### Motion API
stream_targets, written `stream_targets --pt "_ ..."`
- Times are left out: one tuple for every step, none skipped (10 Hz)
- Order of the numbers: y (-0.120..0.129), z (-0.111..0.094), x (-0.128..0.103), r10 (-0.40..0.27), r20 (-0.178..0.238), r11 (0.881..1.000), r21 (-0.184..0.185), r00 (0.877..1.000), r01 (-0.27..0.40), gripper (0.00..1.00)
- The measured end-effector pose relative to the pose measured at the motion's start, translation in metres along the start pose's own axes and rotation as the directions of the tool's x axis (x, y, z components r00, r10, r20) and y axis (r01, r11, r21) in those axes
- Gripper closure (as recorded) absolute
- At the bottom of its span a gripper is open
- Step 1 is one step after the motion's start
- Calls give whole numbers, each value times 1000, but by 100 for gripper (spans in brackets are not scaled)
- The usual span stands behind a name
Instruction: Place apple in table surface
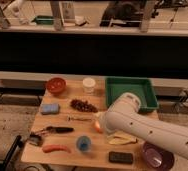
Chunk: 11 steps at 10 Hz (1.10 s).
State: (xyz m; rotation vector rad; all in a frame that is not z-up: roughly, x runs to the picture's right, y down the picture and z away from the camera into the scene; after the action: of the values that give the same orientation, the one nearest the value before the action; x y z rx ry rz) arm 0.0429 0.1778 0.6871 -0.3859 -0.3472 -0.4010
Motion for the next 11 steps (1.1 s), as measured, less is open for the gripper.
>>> stream_targets --pt "-7 6 6 4 4 1000 8 1000 -4 20" --pt "-11 11 8 4 9 1000 11 1000 -4 20" --pt "-15 20 6 0 20 1000 12 1000 0 20" --pt "-17 28 6 -2 23 1000 10 1000 2 20" --pt "-17 38 7 0 23 1000 5 1000 0 20" --pt "-16 47 7 1 22 1000 0 1000 -1 20" --pt "-15 61 5 1 23 1000 -9 1000 0 20" --pt "-15 68 3 -3 21 1000 -12 1000 4 20" --pt "-17 73 2 -5 17 1000 -14 1000 5 20" --pt "-20 78 5 -2 8 1000 -18 1000 2 20" --pt "-24 83 8 -1 -1 1000 -19 1000 1 20"
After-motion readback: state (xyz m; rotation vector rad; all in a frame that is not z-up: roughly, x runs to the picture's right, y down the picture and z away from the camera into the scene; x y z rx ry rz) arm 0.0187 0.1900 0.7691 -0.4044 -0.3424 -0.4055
